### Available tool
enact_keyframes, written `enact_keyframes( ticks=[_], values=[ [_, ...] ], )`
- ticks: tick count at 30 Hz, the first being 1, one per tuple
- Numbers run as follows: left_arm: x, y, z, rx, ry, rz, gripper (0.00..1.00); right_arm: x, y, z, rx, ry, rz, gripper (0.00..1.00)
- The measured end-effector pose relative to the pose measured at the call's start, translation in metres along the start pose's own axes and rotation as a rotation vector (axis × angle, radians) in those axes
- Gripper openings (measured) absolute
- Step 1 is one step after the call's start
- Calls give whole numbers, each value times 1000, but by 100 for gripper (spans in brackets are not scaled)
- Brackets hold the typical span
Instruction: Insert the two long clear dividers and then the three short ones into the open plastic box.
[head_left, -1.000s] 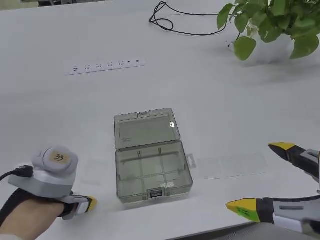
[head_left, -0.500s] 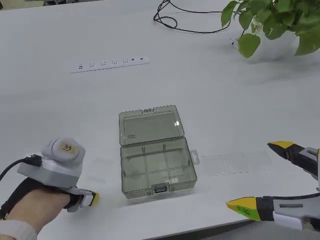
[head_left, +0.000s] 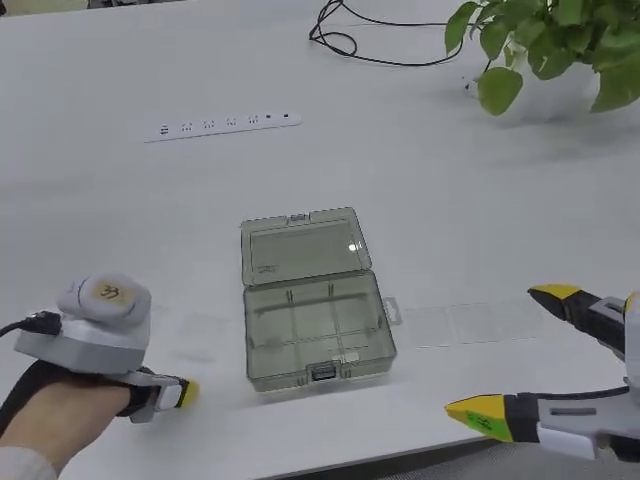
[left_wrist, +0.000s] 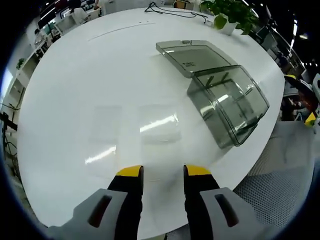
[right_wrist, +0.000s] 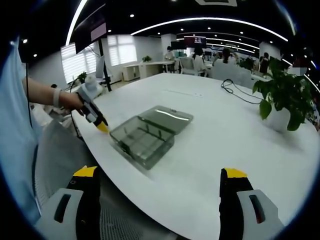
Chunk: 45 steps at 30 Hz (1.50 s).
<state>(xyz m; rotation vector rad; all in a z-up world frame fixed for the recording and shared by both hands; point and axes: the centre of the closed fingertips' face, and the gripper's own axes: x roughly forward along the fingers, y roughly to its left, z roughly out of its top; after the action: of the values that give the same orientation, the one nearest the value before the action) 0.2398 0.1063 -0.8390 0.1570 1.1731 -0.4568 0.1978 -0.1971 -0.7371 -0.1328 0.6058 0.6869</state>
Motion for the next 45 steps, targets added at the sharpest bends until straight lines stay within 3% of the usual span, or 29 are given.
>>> enact_keyframes(
  ticks=[5, 12, 19, 23, 32, 37, 40, 45],
  values=[
    [-8, -7, 8, -61, -71, -30, 30, 6, -2, 3, 9, -2, 9, 99],
    [-15, -12, 15, -117, -138, -53, 30, 15, -1, 6, 22, 16, 35, 93],
    [-26, -22, 30, -178, -232, -88, 30, 24, 8, 14, 36, 19, 78, 89],
    [-32, -31, 36, -201, -271, -117, 30, 29, 14, 25, 156, -19, 121, 84],
    [-42, -42, 50, -197, -335, -139, 30, 40, 26, 52, 302, -98, 192, 71],
    [-41, -50, 56, -198, -359, -161, 30, 50, 35, 70, 339, -128, 241, 59],
    [-40, -58, 58, -186, -369, -169, 30, 62, 45, 81, 346, -129, 266, 56],
    [-41, -68, 64, -186, -401, -179, 30, 80, 61, 86, 368, -87, 300, 49]
  ],
)
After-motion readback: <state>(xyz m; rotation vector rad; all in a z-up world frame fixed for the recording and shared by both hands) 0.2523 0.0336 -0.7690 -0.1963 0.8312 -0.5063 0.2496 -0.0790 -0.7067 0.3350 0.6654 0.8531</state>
